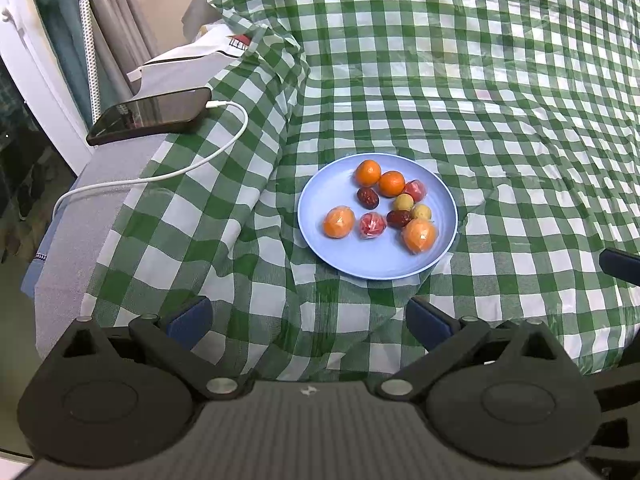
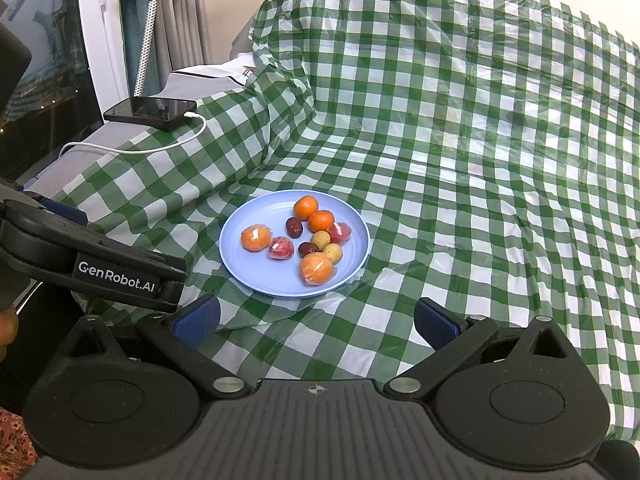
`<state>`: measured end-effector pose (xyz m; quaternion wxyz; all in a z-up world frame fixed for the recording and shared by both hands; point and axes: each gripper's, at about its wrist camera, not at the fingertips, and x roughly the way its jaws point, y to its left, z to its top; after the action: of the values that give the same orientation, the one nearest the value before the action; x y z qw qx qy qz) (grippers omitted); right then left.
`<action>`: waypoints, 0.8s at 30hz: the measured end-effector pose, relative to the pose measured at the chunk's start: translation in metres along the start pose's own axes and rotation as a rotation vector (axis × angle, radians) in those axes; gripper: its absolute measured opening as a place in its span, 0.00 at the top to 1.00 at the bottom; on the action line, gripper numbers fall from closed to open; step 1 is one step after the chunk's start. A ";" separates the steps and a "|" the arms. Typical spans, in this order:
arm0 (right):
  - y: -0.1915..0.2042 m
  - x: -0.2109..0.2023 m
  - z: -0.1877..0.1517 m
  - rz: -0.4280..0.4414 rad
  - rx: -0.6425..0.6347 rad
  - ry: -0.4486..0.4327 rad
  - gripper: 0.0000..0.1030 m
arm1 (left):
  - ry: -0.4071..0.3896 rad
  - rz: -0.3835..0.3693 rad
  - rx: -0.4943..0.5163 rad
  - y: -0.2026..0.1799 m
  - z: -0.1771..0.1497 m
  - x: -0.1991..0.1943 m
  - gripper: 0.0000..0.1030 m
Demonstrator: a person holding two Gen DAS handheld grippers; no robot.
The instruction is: Organize fruits
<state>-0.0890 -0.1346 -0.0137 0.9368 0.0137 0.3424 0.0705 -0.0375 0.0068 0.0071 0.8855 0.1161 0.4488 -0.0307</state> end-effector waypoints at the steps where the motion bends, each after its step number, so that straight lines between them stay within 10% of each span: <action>1: -0.001 0.000 0.000 0.001 -0.001 0.000 0.01 | 0.000 0.000 -0.001 0.000 0.000 0.000 0.00; 24: 0.000 0.002 0.000 -0.004 -0.001 -0.001 0.01 | -0.004 0.007 0.021 0.001 0.000 0.000 0.00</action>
<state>-0.0876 -0.1339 -0.0146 0.9371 0.0124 0.3419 0.0689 -0.0372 0.0080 0.0069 0.8853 0.1272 0.4460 -0.0324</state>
